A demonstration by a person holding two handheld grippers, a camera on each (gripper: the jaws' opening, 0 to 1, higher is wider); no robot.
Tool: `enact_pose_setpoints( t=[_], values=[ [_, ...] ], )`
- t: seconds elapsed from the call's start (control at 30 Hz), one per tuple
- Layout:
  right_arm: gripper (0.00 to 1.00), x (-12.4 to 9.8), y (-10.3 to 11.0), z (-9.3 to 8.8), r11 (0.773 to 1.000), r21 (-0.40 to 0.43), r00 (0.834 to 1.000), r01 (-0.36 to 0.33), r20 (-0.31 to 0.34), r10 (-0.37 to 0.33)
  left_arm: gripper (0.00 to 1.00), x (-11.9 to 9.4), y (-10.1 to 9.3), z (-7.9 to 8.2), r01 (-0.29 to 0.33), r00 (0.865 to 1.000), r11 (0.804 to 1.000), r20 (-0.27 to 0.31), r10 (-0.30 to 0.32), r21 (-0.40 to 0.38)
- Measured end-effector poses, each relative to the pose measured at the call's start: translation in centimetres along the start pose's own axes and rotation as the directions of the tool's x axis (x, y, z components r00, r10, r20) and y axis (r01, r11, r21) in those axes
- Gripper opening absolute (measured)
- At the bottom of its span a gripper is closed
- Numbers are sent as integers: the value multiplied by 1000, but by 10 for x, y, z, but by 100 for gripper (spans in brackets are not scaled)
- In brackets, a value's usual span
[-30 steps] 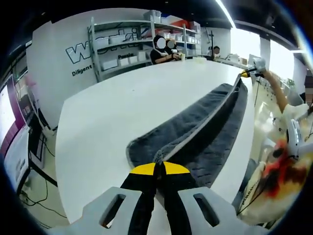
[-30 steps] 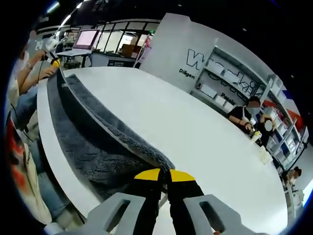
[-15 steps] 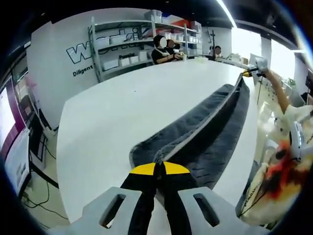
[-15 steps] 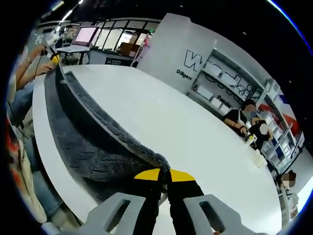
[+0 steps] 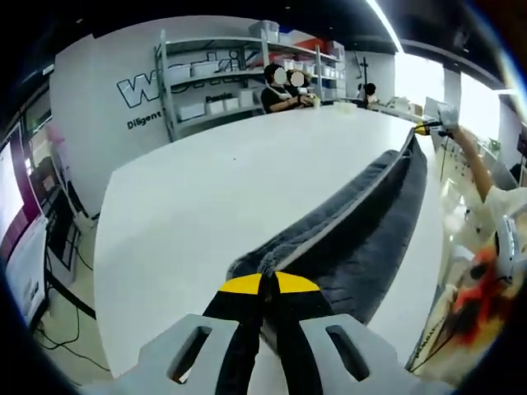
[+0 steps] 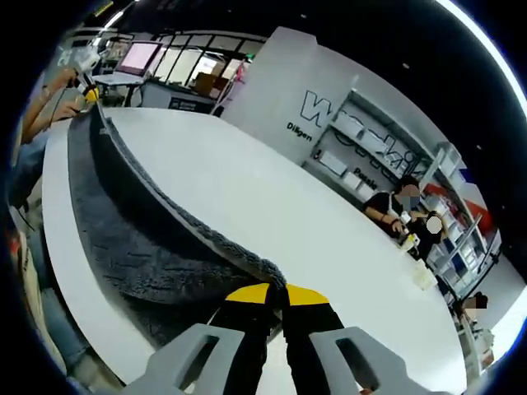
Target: Fold the towel on the table until its edges align and the towel forms a compact rectangular stack.
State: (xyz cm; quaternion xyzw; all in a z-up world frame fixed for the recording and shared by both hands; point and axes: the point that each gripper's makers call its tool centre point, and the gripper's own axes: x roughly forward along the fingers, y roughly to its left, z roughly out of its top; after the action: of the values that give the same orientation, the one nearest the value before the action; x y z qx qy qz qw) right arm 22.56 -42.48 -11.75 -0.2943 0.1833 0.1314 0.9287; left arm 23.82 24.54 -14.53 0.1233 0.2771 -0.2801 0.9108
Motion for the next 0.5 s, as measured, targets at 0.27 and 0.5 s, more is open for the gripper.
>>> enact_pose_setpoints(
  t=[0.27,0.5],
  values=[
    [2,25,3,-7,994,-106,999,2,-34,-5,3,16,6,-6,8,1000,999,-7,-9,-47],
    [2,46,9,-17,989,-150,998,-12,-56,4,4,32,9,-13,-14,999,998,-38,12,-60]
  ],
)
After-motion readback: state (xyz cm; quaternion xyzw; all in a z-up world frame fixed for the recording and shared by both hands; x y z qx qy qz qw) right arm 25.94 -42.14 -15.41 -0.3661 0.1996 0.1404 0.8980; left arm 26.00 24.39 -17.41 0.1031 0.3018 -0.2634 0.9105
